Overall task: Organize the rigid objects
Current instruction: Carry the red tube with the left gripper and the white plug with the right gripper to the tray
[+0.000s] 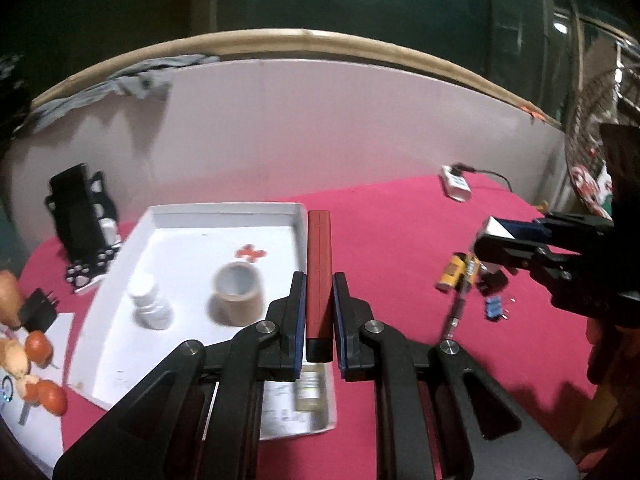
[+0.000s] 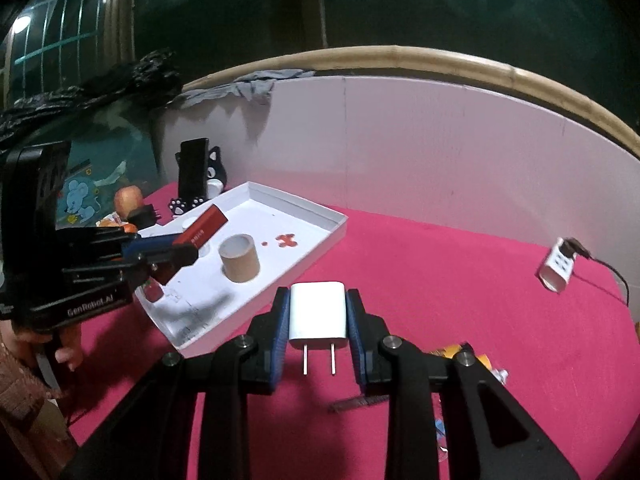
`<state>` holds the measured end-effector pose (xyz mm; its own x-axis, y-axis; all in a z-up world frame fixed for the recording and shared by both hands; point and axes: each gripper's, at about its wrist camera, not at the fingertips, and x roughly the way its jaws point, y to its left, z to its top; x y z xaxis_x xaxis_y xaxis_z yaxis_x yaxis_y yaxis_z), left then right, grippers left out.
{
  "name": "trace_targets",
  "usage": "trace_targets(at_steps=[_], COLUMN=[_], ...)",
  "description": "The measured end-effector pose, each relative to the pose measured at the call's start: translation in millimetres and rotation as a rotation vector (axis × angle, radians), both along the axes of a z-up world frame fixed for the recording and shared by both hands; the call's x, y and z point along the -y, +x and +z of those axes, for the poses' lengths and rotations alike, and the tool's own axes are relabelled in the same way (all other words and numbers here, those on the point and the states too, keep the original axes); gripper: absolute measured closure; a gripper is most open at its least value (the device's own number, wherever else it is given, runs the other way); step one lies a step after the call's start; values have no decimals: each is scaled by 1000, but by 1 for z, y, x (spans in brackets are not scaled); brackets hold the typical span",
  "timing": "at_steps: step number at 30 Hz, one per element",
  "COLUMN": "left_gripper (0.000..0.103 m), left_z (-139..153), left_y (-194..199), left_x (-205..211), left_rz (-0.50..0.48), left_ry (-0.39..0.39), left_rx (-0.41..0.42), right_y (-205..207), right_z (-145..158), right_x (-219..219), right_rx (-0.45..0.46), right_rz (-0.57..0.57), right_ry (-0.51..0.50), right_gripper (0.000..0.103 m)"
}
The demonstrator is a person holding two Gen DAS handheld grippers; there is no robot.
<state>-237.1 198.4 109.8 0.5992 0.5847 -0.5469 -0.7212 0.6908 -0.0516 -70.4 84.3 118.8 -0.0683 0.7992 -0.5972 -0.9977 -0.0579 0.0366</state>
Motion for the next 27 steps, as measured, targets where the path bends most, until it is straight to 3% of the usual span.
trace_targets(at_steps=[15,20,27], left_gripper=[91,91,91], left_z=[12,3,-24], left_y=[-79,-74,-43], left_x=[-81,-110,-137], left_rz=[227,257,293], left_ry=[-11,-62,-94], left_rx=[43,26,-67], right_y=[-65,-89,-124], right_z=[7,-3,-35], right_x=[-55,-78,-111], right_rx=[3,-19,-27], right_rz=[138,183,218], right_ry=[-14,-52,-142], right_gripper=[77,77,77])
